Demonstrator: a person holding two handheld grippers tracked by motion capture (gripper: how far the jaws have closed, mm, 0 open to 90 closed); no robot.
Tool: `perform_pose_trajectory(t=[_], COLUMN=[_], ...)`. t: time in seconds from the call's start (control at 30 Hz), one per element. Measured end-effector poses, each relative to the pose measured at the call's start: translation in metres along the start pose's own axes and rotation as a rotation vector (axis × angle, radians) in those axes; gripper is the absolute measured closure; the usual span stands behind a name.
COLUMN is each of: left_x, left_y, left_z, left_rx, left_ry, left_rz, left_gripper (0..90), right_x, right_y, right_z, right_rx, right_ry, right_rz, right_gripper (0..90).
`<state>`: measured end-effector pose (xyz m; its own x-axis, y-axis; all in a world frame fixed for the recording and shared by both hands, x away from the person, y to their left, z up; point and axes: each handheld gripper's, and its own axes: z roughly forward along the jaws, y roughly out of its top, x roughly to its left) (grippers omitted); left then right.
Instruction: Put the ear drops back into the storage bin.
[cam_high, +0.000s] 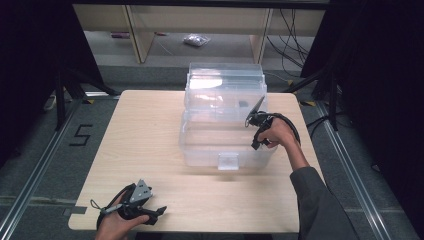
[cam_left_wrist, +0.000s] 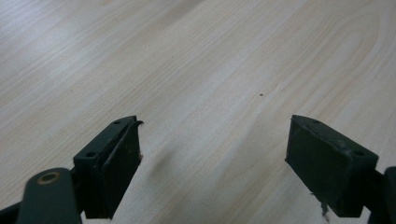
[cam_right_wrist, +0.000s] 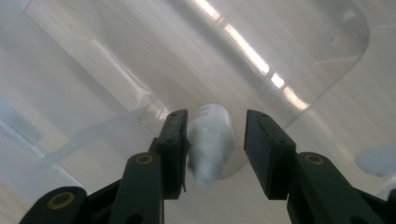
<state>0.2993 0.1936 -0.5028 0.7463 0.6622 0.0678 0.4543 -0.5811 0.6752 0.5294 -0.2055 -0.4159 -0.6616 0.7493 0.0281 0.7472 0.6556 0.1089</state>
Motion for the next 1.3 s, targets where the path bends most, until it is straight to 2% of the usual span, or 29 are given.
perform_pose_trajectory(t=[0.03, 0.07, 0.1, 0.13, 0.17, 0.23, 0.3, 0.33, 0.4, 0.43, 0.47, 0.5, 0.53, 0.57, 0.7, 0.77, 0.83, 0.87, 0.9, 0.97, 1.17, 1.3], left_x=[-0.001, -0.001, -0.001, 0.0, 0.0, -0.001, -0.001, 0.0, -0.001, -0.002, -0.002, -0.001, -0.001, -0.001, -0.001, -0.001, -0.001, -0.001, 0.0, -0.001, -0.001, 0.0], left_y=[0.0, 0.0, 0.0, 0.0, 0.0, 0.0, 0.0, 0.0, 0.0, 0.0, 0.0, 0.0, 0.0, 0.0, 0.0, 0.0, 0.0, 0.0, 0.0, 0.0, 0.0, 0.0], left_z=[0.002, 0.001, 0.0, 0.0, 0.0, 0.001, 0.001, 0.0, 0.002, 0.001, 0.001, 0.001, 0.001, 0.001, 0.001, 0.001, 0.001, 0.002, 0.001, 0.002, 0.001, 0.001], left_rx=[-0.014, -0.011, -0.01, -0.001, -0.005, -0.011, -0.017, -0.003, -0.015, -0.015, -0.015, -0.015, -0.012, -0.011, -0.01, -0.009, -0.01, -0.014, -0.011, -0.012, -0.011, -0.005], left_ry=[0.004, 0.005, -0.002, -0.003, -0.003, 0.004, -0.001, -0.004, 0.004, 0.001, 0.001, 0.002, 0.005, 0.004, 0.004, 0.004, 0.004, 0.004, 0.004, 0.005, 0.004, 0.001], left_rz=[-0.03, -0.025, -0.009, 0.0, -0.005, -0.027, -0.018, -0.003, -0.032, -0.028, -0.028, -0.029, -0.026, -0.024, -0.021, -0.019, -0.024, -0.031, -0.014, -0.03, -0.017, -0.01], left_gripper=[17.3, 17.2, 17.3, 17.3, 17.3, 17.3, 17.3, 17.3, 17.3, 17.2, 17.3, 17.3, 17.3, 17.3, 17.3, 17.3, 17.3, 17.3, 17.3, 17.3, 17.3, 17.3], right_x=[-0.002, 0.0, -0.001, 0.0, 0.001, 0.0, 0.002, 0.002, 0.003, -0.004, -0.004, 0.002, 0.001, 0.002, 0.003, 0.003, 0.003, 0.003, 0.004, 0.005, 0.008, 0.016], right_y=[0.0, -0.001, -0.002, -0.002, -0.003, -0.003, -0.003, -0.003, -0.003, -0.002, -0.002, -0.003, -0.003, -0.003, -0.006, -0.009, -0.009, -0.011, -0.011, -0.013, -0.016, -0.02], right_z=[-0.001, -0.004, -0.005, -0.007, -0.011, -0.012, -0.017, -0.017, -0.021, -0.021, -0.021, -0.023, -0.024, -0.025, -0.03, -0.035, -0.036, -0.038, -0.039, -0.041, -0.047, -0.054], right_rx=[-0.017, 0.007, -0.007, -0.002, -0.016, -0.025, -0.031, -0.041, -0.043, -0.09, -0.09, -0.07, -0.085, -0.086, -0.097, -0.13, -0.134, -0.154, -0.158, -0.169, -0.182, -0.208], right_ry=[0.003, -0.007, 0.004, -0.009, -0.011, -0.008, -0.009, -0.008, -0.009, -0.014, -0.014, -0.01, -0.006, 0.0, -0.012, -0.013, -0.017, -0.012, -0.007, -0.013, -0.01, -0.003], right_rz=[-0.035, 0.015, -0.002, 0.009, 0.02, 0.01, 0.016, 0.014, 0.019, -0.088, -0.088, 0.003, -0.02, -0.001, 0.017, 0.002, -0.001, -0.004, 0.003, 0.005, -0.013, -0.026], right_gripper=[59.7, 59.1, 58.1, 57.3, 55.0, 54.6, 52.3, 51.5, 50.5, 48.6, 48.6, 47.8, 46.3, 44.9, 41.6, 39.3, 38.9, 38.8, 38.7, 37.5, 36.7, 36.2])
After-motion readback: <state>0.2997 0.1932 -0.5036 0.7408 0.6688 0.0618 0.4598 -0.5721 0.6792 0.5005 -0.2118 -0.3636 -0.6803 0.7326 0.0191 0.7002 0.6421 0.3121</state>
